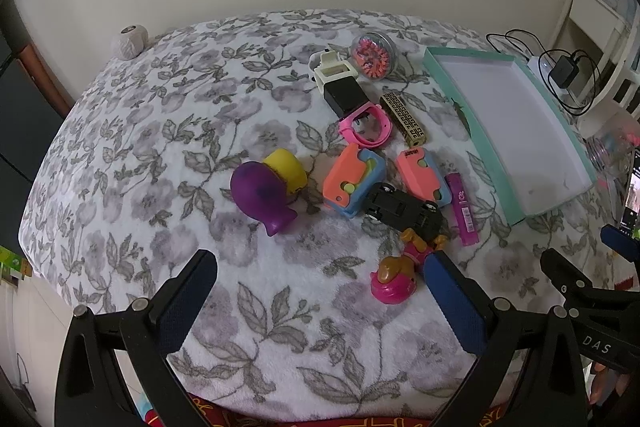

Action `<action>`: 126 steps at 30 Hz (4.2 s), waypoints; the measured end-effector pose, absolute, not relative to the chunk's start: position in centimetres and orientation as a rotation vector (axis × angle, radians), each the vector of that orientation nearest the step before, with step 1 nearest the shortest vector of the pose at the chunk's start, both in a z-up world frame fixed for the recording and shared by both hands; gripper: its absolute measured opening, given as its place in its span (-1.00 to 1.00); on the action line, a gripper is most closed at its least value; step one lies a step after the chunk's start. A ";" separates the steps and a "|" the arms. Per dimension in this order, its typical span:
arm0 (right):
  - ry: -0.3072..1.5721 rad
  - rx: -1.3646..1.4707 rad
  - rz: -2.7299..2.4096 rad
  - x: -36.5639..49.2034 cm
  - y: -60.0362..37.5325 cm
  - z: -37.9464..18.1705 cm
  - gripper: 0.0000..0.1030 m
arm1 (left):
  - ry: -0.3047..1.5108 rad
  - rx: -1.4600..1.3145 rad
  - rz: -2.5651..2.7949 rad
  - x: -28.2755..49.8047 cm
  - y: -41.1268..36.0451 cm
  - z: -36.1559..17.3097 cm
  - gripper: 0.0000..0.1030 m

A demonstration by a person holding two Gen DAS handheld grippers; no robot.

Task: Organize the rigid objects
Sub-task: 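Grasp the purple-yellow toy with the left tool while the right tool grasps the pink dog figure, then carry both toys over the teal-rimmed tray and open both tools to release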

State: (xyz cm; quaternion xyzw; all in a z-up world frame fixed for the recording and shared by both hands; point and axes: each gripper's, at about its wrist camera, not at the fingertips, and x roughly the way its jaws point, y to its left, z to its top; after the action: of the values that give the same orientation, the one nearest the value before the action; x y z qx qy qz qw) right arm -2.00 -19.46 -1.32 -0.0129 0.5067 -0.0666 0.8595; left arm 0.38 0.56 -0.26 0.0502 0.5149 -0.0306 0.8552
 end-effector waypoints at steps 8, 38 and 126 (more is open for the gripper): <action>1.064 -0.028 -0.140 -2.0 -19.4 -1.3 1.00 | 1.082 0.103 -0.064 0.4 0.6 -0.2 1.00; 1.171 0.021 0.058 5.2 -11.7 -1.6 1.00 | 1.159 -0.083 0.035 8.7 8.9 -0.2 1.00; 0.944 0.228 -0.263 11.1 -26.3 4.0 0.58 | 1.077 -0.324 -0.199 14.2 -7.1 5.2 0.14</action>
State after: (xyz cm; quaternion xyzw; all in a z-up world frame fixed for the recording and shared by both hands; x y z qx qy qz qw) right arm 11.13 -26.28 4.01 0.1094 0.4524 -0.1261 0.8761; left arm 14.19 -7.09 5.20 -0.1534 0.5096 -0.0940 0.8414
